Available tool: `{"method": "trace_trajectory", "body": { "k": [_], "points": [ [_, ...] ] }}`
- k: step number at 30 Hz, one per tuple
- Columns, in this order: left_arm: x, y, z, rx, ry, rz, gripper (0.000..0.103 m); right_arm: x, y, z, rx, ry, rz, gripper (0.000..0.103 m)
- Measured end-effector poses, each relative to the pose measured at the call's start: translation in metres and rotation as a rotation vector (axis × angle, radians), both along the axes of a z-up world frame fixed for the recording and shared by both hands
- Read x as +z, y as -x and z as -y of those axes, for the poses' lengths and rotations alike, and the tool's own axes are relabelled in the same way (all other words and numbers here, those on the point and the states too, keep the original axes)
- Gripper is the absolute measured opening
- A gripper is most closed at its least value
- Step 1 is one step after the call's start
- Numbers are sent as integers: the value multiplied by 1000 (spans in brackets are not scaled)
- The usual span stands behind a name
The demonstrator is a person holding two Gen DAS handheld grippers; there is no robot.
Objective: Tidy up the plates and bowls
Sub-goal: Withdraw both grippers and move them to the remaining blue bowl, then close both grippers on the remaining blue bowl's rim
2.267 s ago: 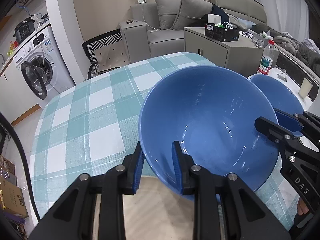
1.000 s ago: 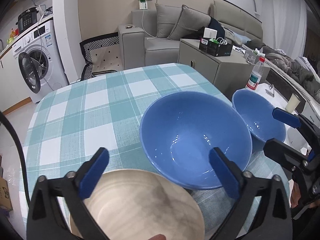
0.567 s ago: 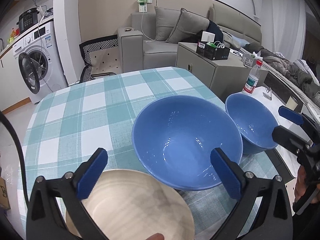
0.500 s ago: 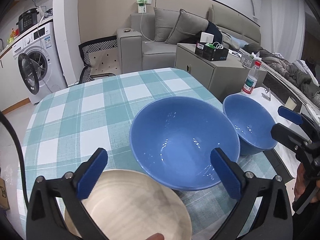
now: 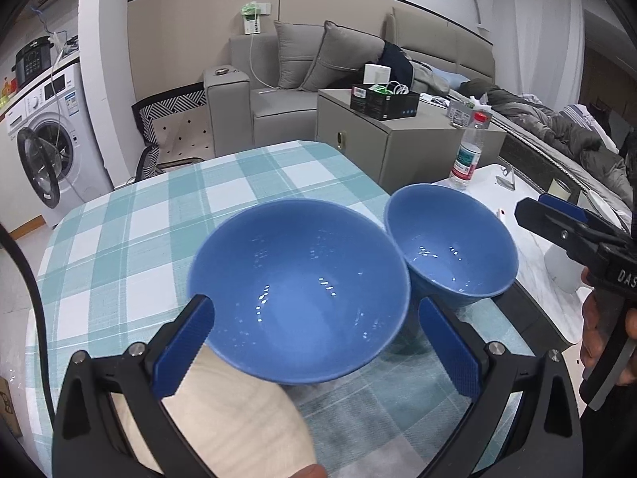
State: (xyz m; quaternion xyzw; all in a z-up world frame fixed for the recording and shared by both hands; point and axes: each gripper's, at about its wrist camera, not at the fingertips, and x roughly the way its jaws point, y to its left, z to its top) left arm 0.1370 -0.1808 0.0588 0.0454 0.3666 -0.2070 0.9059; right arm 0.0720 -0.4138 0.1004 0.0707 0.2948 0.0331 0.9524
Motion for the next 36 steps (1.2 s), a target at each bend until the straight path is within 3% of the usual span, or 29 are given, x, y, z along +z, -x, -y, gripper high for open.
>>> {"method": "trace_trajectory", "body": {
  "k": [13,18,23,28,36],
  "points": [
    [0,7,34,-54,38,-6,103,-1,0,21,-45,-27,-5,102],
    [-1,17,51,-103,16,-1,101,-3,0,26,-59,-30,-11,102],
    [-3,27,68,-160,-3,-1,86,-8,-1,33,-84,-32,-29,102],
    [-6,31,81,-201,-7,-25,61,-14,-4,43,-104,-48,-45,102],
    [-13,29,97,-239,11,-96,57,-23,-9,50,-106,-68,-72,102]
  ]
}}
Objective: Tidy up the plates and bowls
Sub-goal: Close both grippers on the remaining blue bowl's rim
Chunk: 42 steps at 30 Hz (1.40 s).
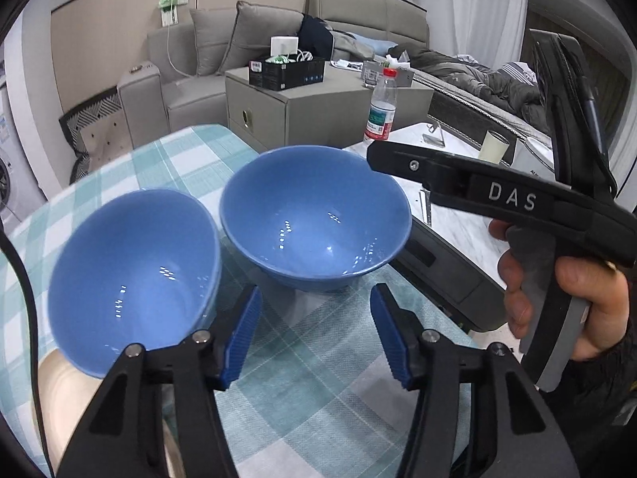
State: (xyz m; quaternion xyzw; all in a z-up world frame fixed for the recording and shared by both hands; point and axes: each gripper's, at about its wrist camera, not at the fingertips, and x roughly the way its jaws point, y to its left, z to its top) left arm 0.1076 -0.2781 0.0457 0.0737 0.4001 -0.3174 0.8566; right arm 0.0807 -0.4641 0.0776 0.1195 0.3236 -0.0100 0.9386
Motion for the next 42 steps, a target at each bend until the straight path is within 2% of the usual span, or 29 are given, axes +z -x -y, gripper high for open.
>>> {"method": "trace_trajectory", "body": {
  "k": [13,17,22,25,35,42],
  "points": [
    [-16,-18,19,98,10,-68,57,-32,-13,31,-98,-39,-105,100],
    [-17,-23,18,123,19,-71,57,-39,-15,39,-100,-58,-121,82],
    [-18,-29,15,151,38,-84,57,-45,-18,36,-78,-66,-134,71],
    [-19,-32,15,162,43,-91,57,-47,-20,30,-53,-55,-135,60],
    [-23,-41,15,200,36,-75,57,-49,-23,17,-13,-24,-121,35],
    [-24,-44,19,204,21,-50,56,-52,-24,17,-3,-22,-126,25]
  ]
}}
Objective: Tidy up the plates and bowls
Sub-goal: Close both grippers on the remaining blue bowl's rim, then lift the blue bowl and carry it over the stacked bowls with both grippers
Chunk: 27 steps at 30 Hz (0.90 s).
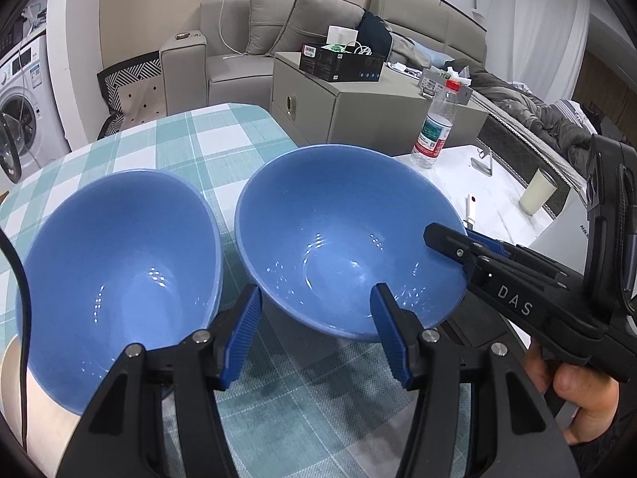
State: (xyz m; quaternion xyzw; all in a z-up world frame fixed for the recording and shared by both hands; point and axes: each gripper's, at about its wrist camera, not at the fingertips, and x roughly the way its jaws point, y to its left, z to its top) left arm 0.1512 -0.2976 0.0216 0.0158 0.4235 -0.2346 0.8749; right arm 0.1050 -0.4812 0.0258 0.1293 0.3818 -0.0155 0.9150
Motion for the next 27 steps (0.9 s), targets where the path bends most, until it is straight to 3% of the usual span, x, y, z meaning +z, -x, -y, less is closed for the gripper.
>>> {"method": "trace_trajectory", "body": {
  "k": [17,27],
  "points": [
    [4,6,0,-7,-27,45,52,2,1,-8,21,56,5,23],
    [18,14,-1,-21,-30,90,52,19,11,-10,18,69,46,23]
  ]
}}
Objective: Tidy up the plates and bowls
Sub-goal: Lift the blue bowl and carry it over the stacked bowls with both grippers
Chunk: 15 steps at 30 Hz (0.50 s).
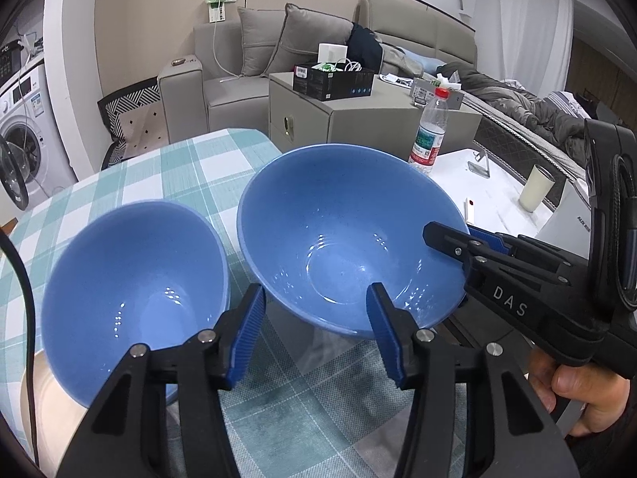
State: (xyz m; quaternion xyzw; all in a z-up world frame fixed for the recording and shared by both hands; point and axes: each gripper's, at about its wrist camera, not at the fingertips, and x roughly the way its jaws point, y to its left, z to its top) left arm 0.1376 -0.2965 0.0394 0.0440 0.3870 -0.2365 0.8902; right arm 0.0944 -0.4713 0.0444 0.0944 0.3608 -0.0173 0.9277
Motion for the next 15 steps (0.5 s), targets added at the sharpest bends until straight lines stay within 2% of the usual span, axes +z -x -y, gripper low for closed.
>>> {"method": "trace_trajectory", "body": {
  "k": [15],
  "points": [
    [27,13,-12,-3,6,84,52,34,18,-14,6,25,93,23]
  ]
}}
